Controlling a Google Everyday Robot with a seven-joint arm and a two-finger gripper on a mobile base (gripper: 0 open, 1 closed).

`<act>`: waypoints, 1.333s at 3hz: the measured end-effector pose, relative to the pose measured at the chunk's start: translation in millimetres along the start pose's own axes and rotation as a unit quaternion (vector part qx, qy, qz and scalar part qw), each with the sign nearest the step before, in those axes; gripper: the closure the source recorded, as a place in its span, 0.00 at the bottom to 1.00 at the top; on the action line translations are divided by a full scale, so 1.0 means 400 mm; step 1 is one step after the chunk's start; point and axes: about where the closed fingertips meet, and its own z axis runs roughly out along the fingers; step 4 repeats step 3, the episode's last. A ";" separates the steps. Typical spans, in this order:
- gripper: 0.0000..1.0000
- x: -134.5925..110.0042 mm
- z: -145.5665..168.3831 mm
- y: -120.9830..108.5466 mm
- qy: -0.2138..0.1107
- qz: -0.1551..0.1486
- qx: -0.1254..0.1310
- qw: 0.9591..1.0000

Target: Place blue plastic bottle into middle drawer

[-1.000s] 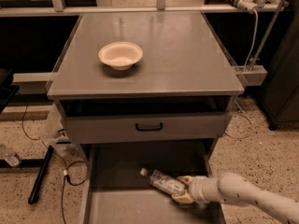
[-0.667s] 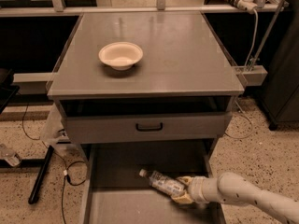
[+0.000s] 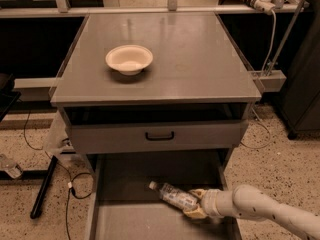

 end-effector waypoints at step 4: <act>0.00 0.000 0.000 0.000 0.000 0.000 0.000 1.000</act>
Offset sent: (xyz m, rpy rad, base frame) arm 0.0000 0.0000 0.0000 0.0000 0.0000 0.0000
